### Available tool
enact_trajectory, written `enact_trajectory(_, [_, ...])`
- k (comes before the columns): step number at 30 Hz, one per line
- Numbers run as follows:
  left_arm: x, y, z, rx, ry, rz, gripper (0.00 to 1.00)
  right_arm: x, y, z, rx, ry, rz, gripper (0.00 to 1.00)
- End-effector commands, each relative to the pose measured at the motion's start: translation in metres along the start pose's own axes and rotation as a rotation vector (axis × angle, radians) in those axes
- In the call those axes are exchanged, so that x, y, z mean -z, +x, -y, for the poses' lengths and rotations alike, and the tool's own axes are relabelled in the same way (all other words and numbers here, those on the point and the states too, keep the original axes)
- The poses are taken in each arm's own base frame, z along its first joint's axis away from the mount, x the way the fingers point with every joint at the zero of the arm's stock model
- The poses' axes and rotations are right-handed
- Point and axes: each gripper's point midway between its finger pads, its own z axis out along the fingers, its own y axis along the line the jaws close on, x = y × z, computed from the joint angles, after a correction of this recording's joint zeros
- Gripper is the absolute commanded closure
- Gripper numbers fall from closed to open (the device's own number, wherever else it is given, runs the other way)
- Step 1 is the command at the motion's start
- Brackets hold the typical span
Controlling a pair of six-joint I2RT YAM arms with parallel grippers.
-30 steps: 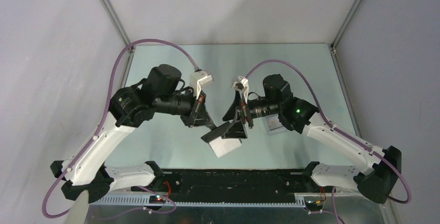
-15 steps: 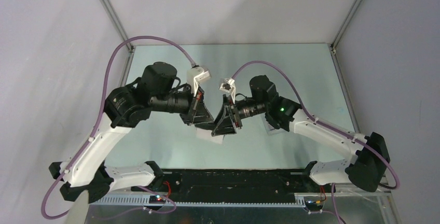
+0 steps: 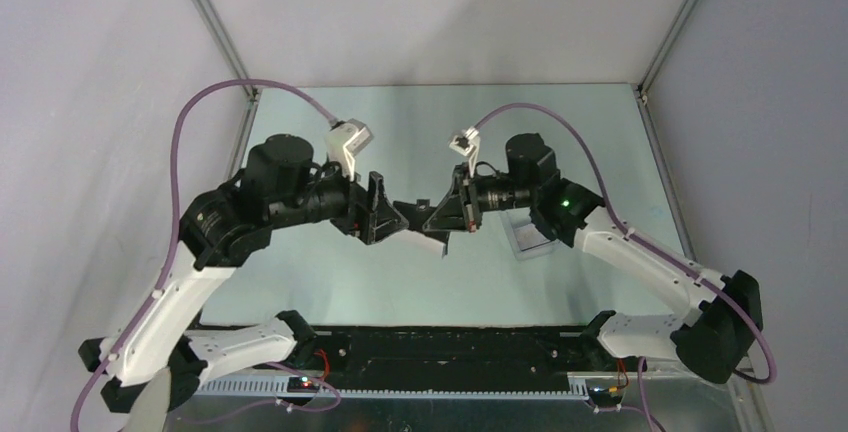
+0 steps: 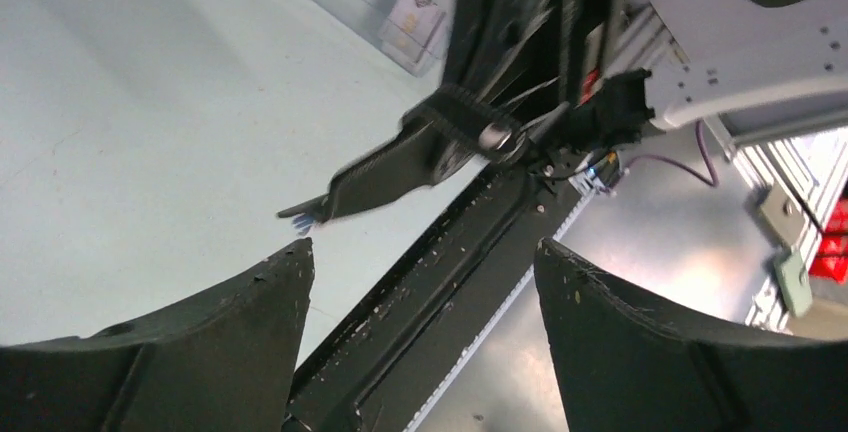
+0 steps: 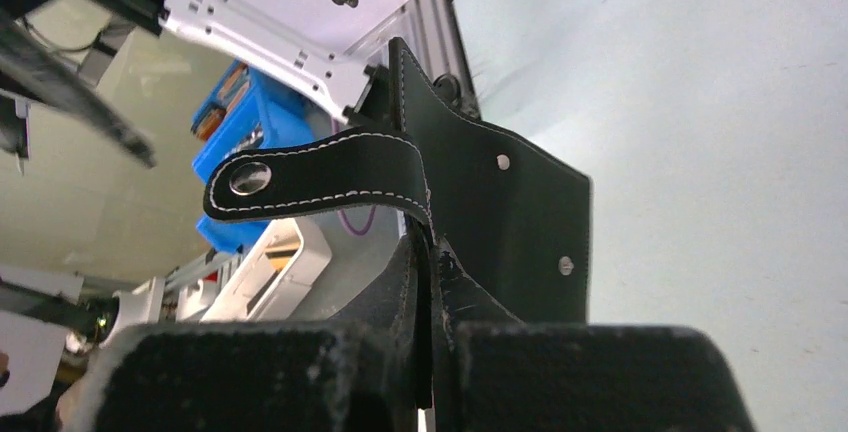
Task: Put the credit cards into the card holder
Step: Open the card holder.
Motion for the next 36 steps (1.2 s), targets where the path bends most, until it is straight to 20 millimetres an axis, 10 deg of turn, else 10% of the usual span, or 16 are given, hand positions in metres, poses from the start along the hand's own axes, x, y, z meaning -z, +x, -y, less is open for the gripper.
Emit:
enact_trajectory(1, [0.000, -0.004, -0.019, 0.094, -0.062, 0.088, 0.15, 0.027, -0.029, -0.019, 0.020, -0.020, 0.075, 1.00])
enact_trajectory(16, [-0.047, 0.060, -0.048, 0.255, 0.026, -0.030, 0.24, 0.062, -0.046, -0.022, -0.060, -0.048, 0.121, 1.00])
enact_trajectory(36, [-0.068, 0.055, -0.075, 0.256, -0.084, 0.007, 0.28, 0.057, -0.042, -0.019, -0.094, -0.069, 0.092, 1.00])
